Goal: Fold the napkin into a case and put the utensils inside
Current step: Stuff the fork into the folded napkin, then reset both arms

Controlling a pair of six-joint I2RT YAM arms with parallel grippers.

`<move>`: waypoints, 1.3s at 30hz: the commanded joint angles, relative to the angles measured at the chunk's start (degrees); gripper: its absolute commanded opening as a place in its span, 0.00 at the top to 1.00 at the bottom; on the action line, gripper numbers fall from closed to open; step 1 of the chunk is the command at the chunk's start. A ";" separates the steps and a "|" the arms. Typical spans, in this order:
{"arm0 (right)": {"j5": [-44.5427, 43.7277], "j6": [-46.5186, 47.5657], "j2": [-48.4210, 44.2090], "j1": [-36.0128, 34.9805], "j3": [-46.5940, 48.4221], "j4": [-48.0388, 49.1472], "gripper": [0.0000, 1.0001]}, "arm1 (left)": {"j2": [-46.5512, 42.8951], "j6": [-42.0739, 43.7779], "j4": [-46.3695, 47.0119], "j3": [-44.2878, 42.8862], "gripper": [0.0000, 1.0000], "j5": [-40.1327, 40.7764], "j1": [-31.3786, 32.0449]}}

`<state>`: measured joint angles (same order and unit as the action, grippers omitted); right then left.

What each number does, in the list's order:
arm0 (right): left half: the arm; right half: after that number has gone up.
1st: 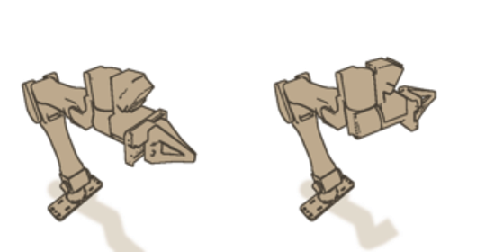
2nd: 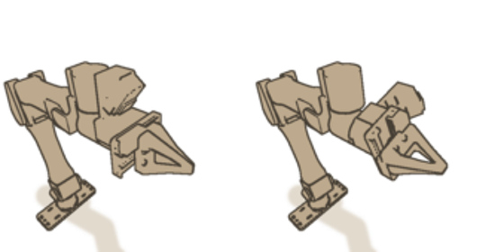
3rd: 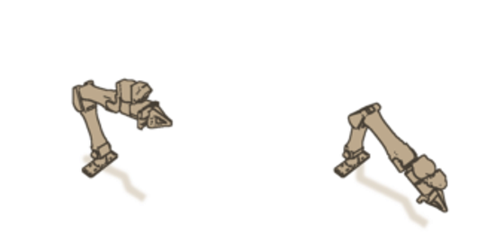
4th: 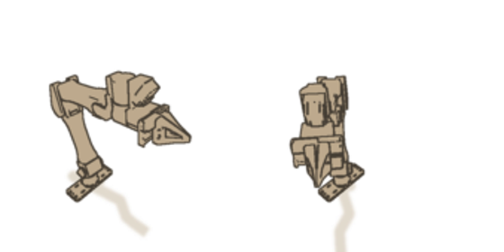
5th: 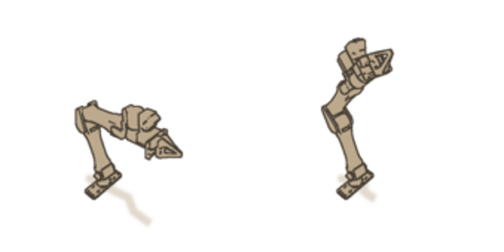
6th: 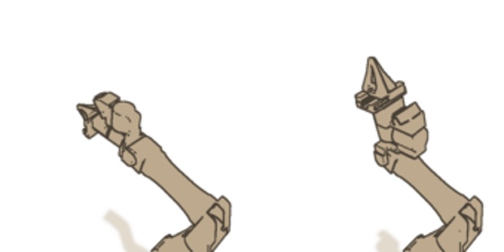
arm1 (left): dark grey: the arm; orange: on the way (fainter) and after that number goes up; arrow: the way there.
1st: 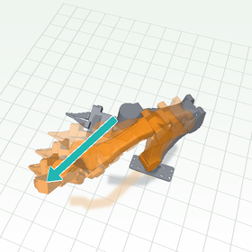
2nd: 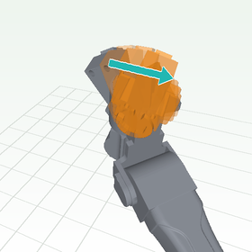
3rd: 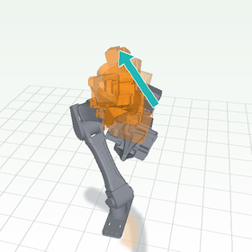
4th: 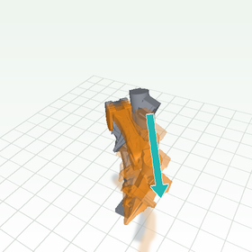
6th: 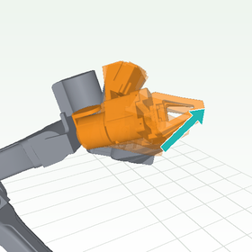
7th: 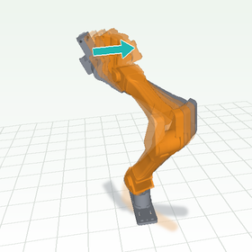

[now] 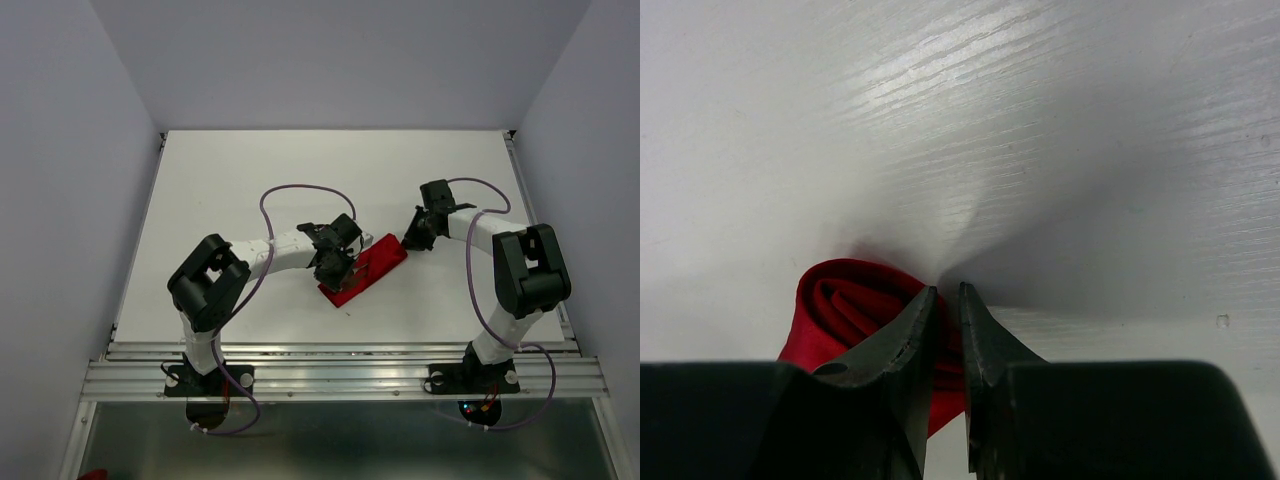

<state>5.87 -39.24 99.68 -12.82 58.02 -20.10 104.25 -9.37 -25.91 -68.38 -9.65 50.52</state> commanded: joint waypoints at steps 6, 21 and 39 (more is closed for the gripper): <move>-1.30 0.13 -1.50 -0.45 0.78 -0.38 0.80 | -0.27 0.05 0.69 -3.78 1.00 -0.72 -0.07; -9.78 -1.62 -5.27 -0.45 2.00 -3.45 0.71 | -3.94 0.40 -2.74 -5.63 1.00 2.00 0.01; -44.79 3.12 -26.10 -0.45 14.14 -20.24 0.00 | -23.99 0.49 -9.42 -16.77 0.71 17.28 -0.34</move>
<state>-28.25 -38.89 78.06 -12.84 69.76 -36.67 84.99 -9.32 -33.17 -79.92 0.54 50.50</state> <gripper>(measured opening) 0.995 0.282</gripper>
